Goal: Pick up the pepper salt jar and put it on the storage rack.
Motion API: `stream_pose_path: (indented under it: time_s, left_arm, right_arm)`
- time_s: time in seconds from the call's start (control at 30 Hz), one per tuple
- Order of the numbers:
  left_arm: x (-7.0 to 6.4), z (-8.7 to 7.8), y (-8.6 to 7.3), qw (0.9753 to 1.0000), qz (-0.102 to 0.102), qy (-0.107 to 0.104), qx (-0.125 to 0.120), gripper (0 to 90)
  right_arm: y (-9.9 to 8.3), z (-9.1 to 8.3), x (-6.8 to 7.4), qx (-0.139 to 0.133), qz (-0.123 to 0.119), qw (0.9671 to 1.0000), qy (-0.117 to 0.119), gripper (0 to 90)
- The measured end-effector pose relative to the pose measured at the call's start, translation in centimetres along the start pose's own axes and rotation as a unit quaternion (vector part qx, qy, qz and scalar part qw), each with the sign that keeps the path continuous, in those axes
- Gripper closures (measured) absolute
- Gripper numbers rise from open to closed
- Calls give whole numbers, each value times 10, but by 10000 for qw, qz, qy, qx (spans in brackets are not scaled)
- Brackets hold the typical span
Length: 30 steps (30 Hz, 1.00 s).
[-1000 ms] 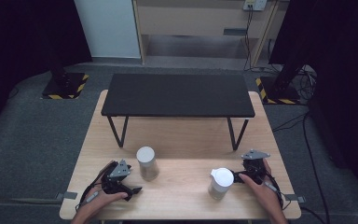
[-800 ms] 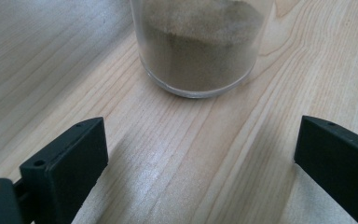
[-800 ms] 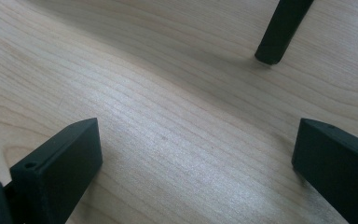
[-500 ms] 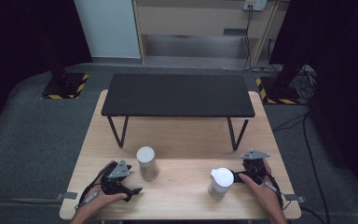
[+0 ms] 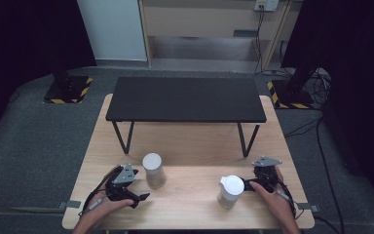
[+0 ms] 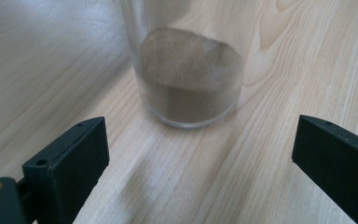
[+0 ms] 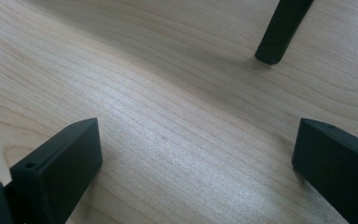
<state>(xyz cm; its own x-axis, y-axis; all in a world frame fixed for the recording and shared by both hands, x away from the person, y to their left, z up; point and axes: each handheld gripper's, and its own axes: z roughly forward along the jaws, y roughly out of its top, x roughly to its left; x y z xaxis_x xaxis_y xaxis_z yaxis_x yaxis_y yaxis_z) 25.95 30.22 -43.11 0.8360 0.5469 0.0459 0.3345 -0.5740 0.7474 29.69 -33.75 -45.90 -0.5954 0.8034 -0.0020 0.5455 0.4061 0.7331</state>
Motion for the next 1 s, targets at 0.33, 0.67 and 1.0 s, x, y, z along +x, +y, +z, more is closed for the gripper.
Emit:
stream_pose_path:
  time_s: [0.33,0.67,1.0]
  left_arm:
    - [1,0,10,9998,37,23,-212,27]
    - [0,2,26,9995,131,49,-284,25]
    - [2,4,36,9990,184,35,-404,27]
  right_arm:
    - [0,0,0,0,0,10000,3,24]
    - [0,0,0,0,10,10000,4,25]
    - [0,0,0,-2,12,10000,5,25]
